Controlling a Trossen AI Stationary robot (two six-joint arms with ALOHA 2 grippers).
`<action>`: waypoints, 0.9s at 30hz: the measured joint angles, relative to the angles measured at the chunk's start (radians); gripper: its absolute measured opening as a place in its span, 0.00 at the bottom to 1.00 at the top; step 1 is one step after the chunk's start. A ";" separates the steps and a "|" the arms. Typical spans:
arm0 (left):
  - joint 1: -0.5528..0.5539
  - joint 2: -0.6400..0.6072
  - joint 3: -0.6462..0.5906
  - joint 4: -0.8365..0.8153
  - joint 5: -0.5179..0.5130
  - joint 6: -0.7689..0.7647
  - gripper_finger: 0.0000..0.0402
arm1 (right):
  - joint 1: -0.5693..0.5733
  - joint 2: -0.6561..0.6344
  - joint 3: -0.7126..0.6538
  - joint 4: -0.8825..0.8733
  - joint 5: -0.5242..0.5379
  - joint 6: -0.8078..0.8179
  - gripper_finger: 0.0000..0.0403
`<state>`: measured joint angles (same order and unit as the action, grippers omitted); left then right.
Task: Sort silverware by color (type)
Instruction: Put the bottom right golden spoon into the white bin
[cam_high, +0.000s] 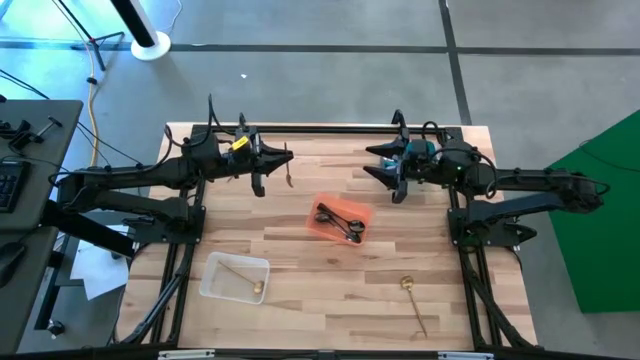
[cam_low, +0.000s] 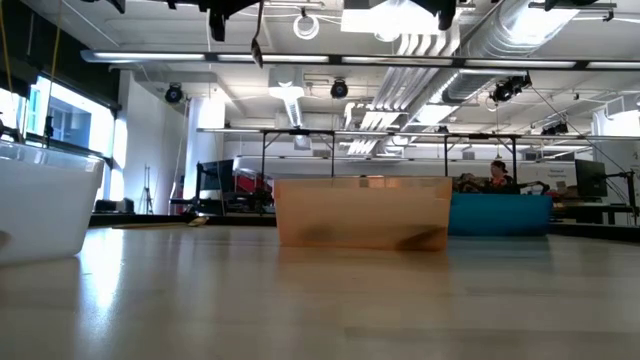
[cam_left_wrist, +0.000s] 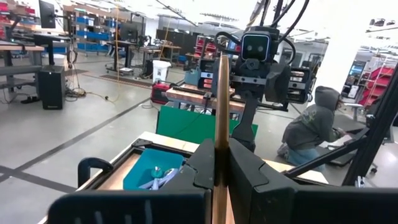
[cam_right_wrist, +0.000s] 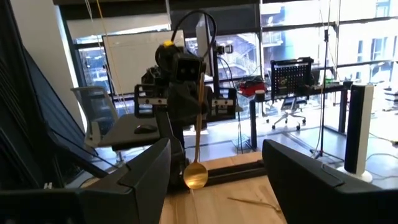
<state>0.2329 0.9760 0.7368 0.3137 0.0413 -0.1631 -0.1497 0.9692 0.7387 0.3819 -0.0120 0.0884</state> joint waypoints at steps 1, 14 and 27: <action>0.000 0.000 0.000 -0.001 -0.001 0.000 0.01 | 0.000 0.002 0.000 -0.004 0.000 0.000 0.59; 0.000 0.000 0.000 -0.003 0.031 0.000 0.01 | 0.000 0.027 0.000 -0.003 0.000 0.035 0.59; 0.000 0.000 0.000 -0.028 0.035 0.010 0.01 | 0.000 0.026 0.000 -0.003 0.000 0.055 0.59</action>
<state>0.2329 0.9760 0.7368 0.2855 0.0764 -0.1535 -0.1497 0.9955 0.7383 0.3790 -0.0120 0.1430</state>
